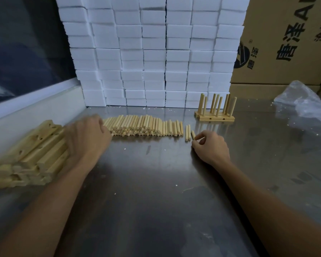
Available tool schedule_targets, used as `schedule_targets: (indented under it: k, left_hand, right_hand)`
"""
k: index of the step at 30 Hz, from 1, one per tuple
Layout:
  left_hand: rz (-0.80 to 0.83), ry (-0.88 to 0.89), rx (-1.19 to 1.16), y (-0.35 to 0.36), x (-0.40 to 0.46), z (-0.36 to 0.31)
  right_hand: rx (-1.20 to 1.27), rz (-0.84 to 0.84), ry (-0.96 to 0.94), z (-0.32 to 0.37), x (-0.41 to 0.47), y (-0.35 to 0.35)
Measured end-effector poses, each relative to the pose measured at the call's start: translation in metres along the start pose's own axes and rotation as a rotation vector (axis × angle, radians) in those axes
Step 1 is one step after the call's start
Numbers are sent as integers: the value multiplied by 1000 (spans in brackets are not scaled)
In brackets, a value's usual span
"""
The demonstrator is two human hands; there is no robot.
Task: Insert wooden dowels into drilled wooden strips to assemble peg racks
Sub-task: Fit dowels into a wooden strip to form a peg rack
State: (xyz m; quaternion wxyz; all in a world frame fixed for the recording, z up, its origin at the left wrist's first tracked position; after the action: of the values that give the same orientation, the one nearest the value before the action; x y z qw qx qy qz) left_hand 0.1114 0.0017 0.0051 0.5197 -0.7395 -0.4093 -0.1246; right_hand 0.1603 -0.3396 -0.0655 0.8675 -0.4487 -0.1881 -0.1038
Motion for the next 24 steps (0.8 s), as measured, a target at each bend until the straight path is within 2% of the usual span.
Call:
schedule_targets:
  k: [2, 5, 7, 16, 24]
  left_hand:
    - [-19, -122, 183, -7, 11, 18]
    - [94, -314, 391, -9, 18, 46]
    - [133, -357, 459, -9, 19, 54]
    - [44, -285, 413, -13, 23, 46]
    - [96, -246, 297, -11, 20, 41]
  right_hand:
    - [11, 7, -2, 1, 0, 0]
    - [12, 9, -3, 2, 0, 0]
    - [19, 10, -1, 2, 0, 0]
    - [14, -6, -12, 3, 0, -1]
    - [18, -1, -13, 2, 1, -1]
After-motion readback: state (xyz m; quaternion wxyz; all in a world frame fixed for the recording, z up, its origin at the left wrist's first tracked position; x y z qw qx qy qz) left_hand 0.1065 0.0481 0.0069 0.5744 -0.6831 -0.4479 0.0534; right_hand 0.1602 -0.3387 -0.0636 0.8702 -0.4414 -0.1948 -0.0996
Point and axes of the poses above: each hand's wrist, its own x-axis towards the middle knuckle, its own y-axis out of the palm, z = x × y, the point moved 7 cm from there along x, towards the middle knuckle, and after that the axes turned 12 degrees about -y, right-handed, at the moved point
